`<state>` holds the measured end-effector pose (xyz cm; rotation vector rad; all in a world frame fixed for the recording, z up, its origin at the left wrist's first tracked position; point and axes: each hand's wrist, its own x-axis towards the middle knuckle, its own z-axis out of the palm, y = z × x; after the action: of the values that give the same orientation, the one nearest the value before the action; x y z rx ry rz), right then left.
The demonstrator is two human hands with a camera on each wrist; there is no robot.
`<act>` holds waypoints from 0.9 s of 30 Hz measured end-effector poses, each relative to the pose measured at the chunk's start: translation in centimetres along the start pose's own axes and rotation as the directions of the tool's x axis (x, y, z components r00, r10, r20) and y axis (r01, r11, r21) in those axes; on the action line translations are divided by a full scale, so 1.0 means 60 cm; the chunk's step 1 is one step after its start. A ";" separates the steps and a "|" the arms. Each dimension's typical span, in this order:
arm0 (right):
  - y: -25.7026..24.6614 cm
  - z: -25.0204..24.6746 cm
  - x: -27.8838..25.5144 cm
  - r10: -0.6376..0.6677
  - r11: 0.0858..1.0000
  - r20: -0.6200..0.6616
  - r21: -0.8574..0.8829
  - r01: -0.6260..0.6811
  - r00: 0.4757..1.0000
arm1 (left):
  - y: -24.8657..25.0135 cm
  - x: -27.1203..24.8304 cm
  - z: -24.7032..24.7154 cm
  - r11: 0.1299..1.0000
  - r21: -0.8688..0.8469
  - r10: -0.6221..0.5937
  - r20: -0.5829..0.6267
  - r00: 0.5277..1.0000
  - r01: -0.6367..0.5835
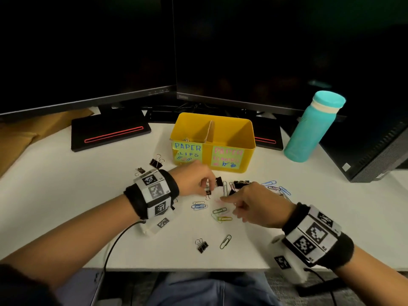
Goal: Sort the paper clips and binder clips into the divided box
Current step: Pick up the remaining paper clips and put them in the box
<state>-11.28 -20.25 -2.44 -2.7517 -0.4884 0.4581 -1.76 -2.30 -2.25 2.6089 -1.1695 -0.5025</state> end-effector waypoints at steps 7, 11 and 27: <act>0.000 0.004 0.017 -0.073 0.997 -0.058 -0.027 0.071 0.996 | -0.015 -0.047 -0.010 0.991 0.053 -0.121 -0.081 0.989 0.126; -0.008 0.011 0.028 -0.044 0.996 0.048 -0.069 0.048 0.998 | -0.008 -0.058 0.008 0.991 0.030 -0.135 0.054 0.989 0.133; -0.009 -0.003 0.063 -0.012 0.998 -0.076 0.060 0.016 0.997 | -0.031 -0.042 -0.075 0.988 -0.148 -0.120 -0.531 0.839 0.047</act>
<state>-7.99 -18.42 -3.04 -2.6947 -0.4669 0.3577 -0.29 1.15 1.72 2.4486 -0.8041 0.1469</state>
